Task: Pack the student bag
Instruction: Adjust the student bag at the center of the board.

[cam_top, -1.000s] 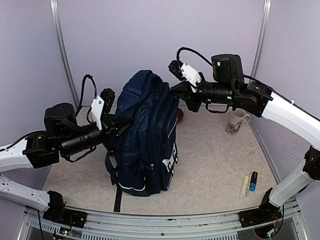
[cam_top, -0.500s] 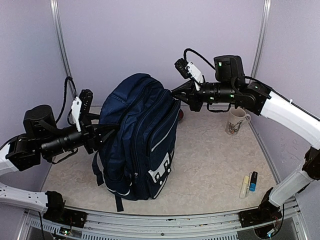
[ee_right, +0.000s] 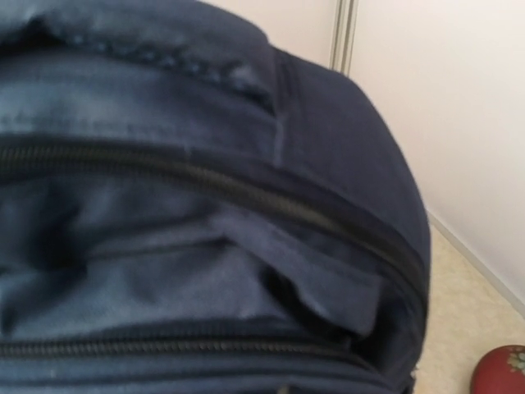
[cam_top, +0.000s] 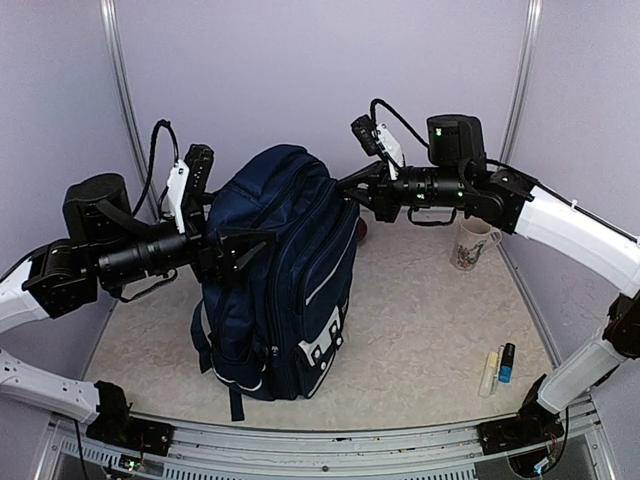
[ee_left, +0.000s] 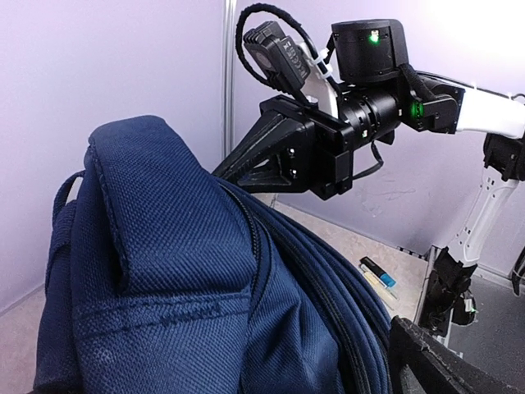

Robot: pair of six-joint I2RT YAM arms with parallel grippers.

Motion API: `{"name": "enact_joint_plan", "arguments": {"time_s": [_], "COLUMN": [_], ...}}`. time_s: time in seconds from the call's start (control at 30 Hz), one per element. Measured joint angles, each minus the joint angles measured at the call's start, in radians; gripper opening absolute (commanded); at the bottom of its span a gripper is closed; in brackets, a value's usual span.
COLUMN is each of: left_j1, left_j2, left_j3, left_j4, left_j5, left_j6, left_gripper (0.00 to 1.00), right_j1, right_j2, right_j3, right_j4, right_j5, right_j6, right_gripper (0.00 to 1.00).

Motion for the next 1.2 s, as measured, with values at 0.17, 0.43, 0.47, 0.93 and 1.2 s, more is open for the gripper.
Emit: {"name": "enact_joint_plan", "arguments": {"time_s": [0.17, 0.43, 0.47, 0.93, 1.2], "left_j1": [0.0, 0.001, 0.001, 0.113, 0.238], "left_j2": [0.111, 0.12, 0.116, -0.032, -0.039], "left_j3": [0.057, 0.049, 0.039, -0.113, -0.13], "left_j4": [0.003, 0.011, 0.007, 0.075, 0.101], "left_j5": [-0.064, -0.079, -0.081, 0.029, 0.245], "left_j6": [0.016, 0.052, 0.053, 0.203, 0.183], "left_gripper": [0.99, 0.0, 0.0, 0.0, 0.0], "right_j1": [-0.002, -0.026, -0.042, -0.246, -0.264], "right_j2": [0.021, 0.06, 0.06, 0.02, 0.032], "right_j3": [-0.005, 0.01, 0.01, -0.287, -0.426], "right_j4": [0.037, 0.049, 0.049, 0.219, 0.472], "right_j5": [-0.013, -0.019, -0.033, -0.279, -0.354], "right_j6": [0.053, 0.151, 0.172, 0.417, 0.555], "right_gripper": [0.0, 0.0, 0.0, 0.0, 0.0]}}
